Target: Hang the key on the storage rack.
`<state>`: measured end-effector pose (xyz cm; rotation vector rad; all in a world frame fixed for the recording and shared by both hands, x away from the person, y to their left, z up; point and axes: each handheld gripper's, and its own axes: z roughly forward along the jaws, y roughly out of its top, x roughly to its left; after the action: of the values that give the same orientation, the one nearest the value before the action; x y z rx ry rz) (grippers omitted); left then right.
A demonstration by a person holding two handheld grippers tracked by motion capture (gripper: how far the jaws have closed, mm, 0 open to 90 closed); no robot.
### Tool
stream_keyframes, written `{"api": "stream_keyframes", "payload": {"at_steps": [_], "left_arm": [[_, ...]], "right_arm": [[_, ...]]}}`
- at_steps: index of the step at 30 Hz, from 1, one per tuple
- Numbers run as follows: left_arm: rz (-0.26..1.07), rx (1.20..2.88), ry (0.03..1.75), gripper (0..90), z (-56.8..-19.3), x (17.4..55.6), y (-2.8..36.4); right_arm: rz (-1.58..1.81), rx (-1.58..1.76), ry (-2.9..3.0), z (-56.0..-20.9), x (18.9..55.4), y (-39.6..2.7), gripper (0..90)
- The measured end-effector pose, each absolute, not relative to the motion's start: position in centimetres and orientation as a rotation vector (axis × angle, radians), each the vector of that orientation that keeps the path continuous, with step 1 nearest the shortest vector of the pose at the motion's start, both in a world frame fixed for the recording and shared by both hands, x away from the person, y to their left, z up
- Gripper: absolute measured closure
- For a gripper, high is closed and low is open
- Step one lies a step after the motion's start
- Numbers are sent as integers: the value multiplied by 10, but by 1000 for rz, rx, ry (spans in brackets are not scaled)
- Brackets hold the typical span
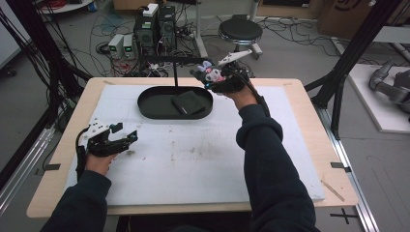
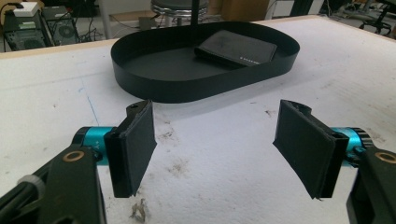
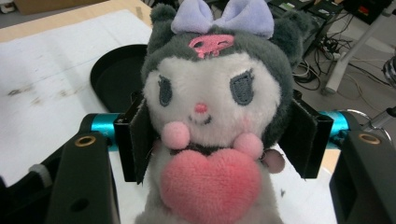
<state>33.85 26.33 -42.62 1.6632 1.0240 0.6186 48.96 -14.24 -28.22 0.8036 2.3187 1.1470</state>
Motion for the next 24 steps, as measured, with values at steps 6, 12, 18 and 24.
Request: {"api": "stream_keyframes", "payload": {"at_steps": [6,12,18,24], "left_arm": [[618,1664,1027,287,-426,339,264],[613,1662,1026,287,-426,338,265],[613,1658,1030,287,-426,338,265],[615,1656,1029,287,-426,338,265]], "right_arm": [[1107,844,2291,-274,513,-125,350],[1062,937,2215,-270,527,-120,350],[1026,993,2182,-272,529,-126,350],[947,1068,2162,-289,528,-144,350]]}}
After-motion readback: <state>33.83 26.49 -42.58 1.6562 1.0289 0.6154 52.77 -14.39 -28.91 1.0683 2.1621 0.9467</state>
